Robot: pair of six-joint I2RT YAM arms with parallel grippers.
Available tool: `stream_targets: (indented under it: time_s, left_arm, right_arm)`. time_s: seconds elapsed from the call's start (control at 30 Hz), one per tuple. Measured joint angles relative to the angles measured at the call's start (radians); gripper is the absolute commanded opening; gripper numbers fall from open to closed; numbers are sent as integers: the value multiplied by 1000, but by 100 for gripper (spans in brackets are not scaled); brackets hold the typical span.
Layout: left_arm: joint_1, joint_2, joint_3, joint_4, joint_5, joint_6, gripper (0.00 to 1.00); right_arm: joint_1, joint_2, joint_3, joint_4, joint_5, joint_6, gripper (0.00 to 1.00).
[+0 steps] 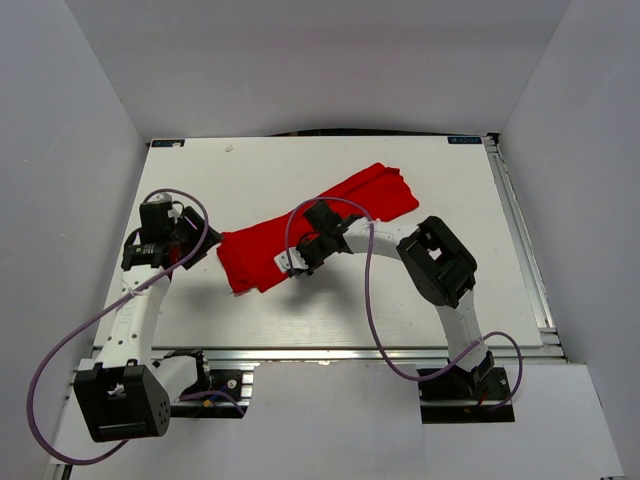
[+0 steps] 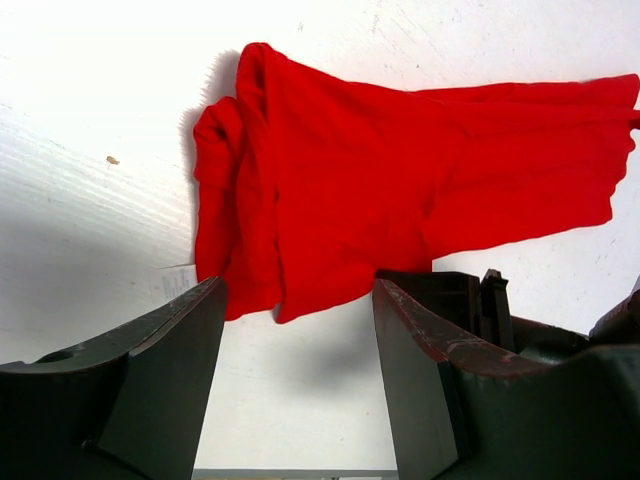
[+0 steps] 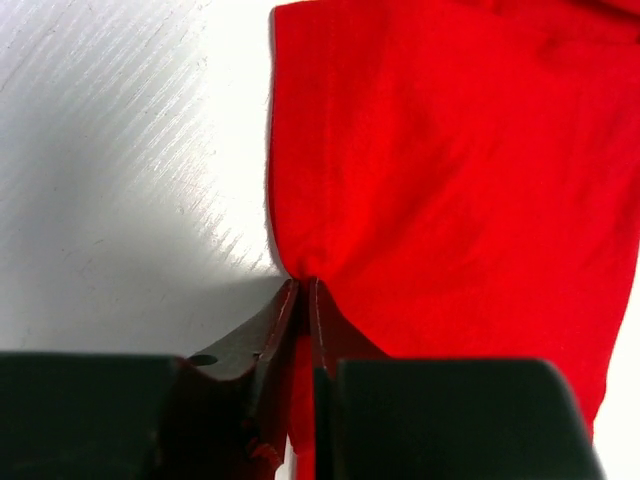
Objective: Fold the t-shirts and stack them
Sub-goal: Grab the bottom of the folded rectangular tshirt with left arm
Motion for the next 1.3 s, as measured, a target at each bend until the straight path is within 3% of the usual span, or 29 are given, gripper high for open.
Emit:
stream_targets:
  time_s: [0.3, 0.83, 1.3]
  left_arm:
    - [0, 0, 0, 0, 0, -1, 71]
    - [0, 0, 0, 0, 0, -3, 71]
    - [1, 7, 0, 0, 1, -1, 71]
  right_arm:
    - [0, -7, 10, -8, -17, 56, 7]
    - [-1, -2, 200, -24, -71, 262, 5]
    - [-9, 211, 425, 10, -8, 447, 4]
